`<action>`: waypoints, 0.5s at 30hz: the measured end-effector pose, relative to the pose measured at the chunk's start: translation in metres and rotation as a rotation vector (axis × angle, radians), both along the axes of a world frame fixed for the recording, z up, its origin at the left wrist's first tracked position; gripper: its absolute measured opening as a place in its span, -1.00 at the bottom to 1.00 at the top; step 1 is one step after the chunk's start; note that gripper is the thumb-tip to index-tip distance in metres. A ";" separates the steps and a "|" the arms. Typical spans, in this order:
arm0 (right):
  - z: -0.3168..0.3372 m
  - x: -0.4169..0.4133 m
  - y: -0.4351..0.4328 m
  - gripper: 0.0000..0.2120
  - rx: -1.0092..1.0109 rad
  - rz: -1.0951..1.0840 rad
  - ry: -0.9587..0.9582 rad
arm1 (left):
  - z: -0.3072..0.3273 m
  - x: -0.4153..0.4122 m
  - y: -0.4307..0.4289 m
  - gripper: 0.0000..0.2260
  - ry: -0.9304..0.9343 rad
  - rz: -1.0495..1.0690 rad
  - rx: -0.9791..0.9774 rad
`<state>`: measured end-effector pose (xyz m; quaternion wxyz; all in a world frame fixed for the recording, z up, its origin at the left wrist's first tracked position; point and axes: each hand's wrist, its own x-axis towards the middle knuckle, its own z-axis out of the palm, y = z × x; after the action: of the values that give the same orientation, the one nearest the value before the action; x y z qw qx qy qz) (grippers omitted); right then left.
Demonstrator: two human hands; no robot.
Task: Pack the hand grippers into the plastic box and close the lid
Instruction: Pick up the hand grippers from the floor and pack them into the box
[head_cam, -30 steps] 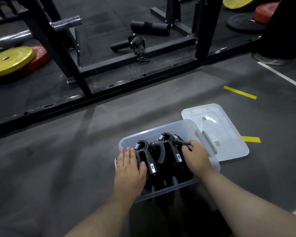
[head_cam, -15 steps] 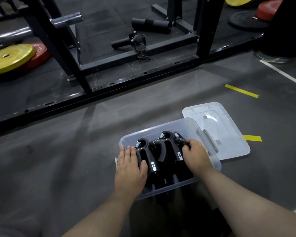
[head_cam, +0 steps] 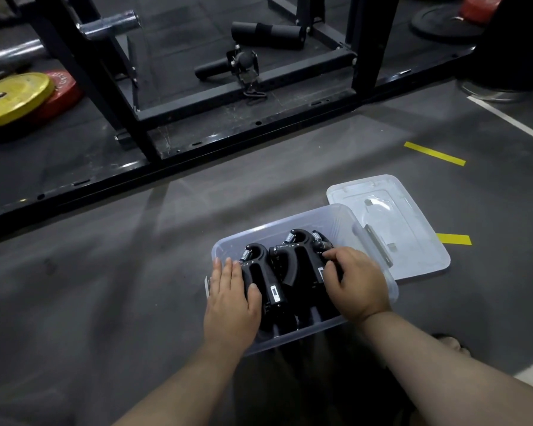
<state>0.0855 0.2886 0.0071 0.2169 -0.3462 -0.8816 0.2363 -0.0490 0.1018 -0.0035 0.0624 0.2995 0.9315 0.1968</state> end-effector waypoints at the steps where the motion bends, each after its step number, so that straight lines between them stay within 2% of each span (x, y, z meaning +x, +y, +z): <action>1: -0.001 0.001 -0.003 -0.69 0.077 -0.011 -0.054 | 0.000 0.000 0.001 -0.30 0.002 0.001 0.004; 4: -0.007 -0.004 -0.005 -0.72 0.179 -0.061 -0.124 | 0.000 -0.002 0.002 -0.28 -0.013 -0.005 -0.007; 7: -0.010 -0.011 -0.002 -0.76 0.232 0.015 -0.011 | 0.001 -0.006 0.005 -0.28 -0.009 -0.004 -0.026; 15: -0.007 -0.055 0.016 -0.73 0.094 -0.038 0.040 | 0.003 -0.055 0.028 -0.46 -0.048 -0.010 -0.066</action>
<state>0.0301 0.3042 -0.0001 0.2548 -0.3477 -0.8804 0.1975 -0.1039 0.1300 -0.0001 0.0956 0.2972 0.9342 0.1728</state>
